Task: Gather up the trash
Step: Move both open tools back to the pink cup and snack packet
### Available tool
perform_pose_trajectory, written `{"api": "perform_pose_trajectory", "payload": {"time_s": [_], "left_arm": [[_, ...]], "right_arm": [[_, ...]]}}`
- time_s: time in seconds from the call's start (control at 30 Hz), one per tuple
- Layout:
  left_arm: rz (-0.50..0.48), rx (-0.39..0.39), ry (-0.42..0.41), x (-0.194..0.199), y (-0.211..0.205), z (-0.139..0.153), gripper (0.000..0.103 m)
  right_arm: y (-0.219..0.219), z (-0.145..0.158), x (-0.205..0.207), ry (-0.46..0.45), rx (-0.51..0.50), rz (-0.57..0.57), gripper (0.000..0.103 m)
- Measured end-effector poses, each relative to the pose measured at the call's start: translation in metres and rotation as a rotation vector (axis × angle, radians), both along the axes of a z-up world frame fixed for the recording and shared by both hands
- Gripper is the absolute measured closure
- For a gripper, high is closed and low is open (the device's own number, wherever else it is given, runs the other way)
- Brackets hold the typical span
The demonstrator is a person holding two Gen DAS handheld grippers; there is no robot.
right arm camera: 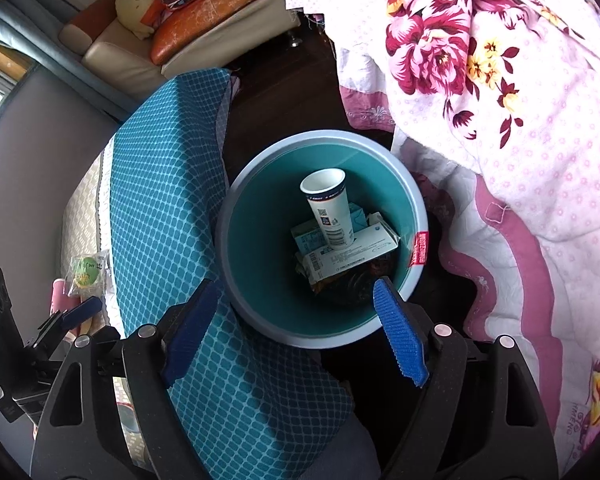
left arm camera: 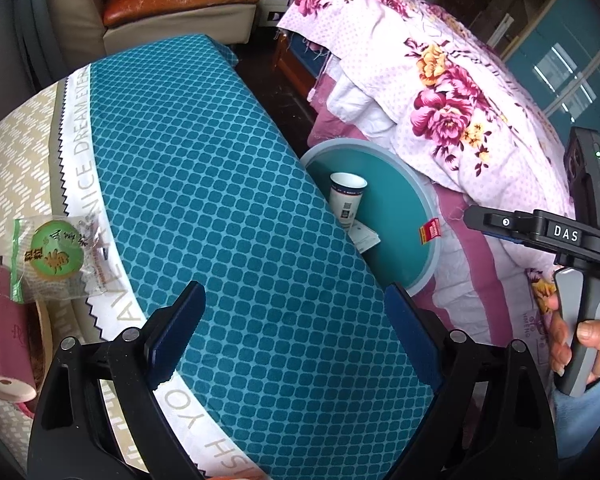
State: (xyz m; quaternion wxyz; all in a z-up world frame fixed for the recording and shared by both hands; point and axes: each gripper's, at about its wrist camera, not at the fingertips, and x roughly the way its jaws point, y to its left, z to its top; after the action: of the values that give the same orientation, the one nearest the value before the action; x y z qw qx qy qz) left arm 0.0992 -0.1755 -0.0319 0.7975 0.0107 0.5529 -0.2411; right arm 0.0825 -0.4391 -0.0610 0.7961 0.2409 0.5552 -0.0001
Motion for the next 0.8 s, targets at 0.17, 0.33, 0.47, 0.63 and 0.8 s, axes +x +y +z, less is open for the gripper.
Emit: {"api": "perform_pose_trajectory", "payload": {"time_s": [0.17, 0.33, 0.47, 0.63, 0.8], "left_arm": [[0.015, -0.001, -0.009, -0.009, 0.016, 0.005, 0.012], [0.051, -0.006, -0.026, -0.022, 0.042, 0.012, 0.012], [0.097, -0.022, -0.041, -0.03, 0.073, 0.02, 0.012], [0.181, -0.049, -0.063, -0.038, 0.124, 0.03, 0.012], [0.291, -0.069, -0.08, -0.045, 0.182, 0.033, 0.012]], "right_arm": [[0.014, 0.007, -0.005, 0.001, -0.004, 0.021, 0.026], [0.039, 0.016, -0.01, 0.001, -0.016, 0.063, 0.024], [0.063, 0.023, -0.012, -0.001, -0.027, 0.11, 0.024], [0.101, 0.033, -0.009, 0.003, -0.058, 0.181, 0.024], [0.154, 0.039, 0.005, 0.026, -0.064, 0.28, 0.024]]}}
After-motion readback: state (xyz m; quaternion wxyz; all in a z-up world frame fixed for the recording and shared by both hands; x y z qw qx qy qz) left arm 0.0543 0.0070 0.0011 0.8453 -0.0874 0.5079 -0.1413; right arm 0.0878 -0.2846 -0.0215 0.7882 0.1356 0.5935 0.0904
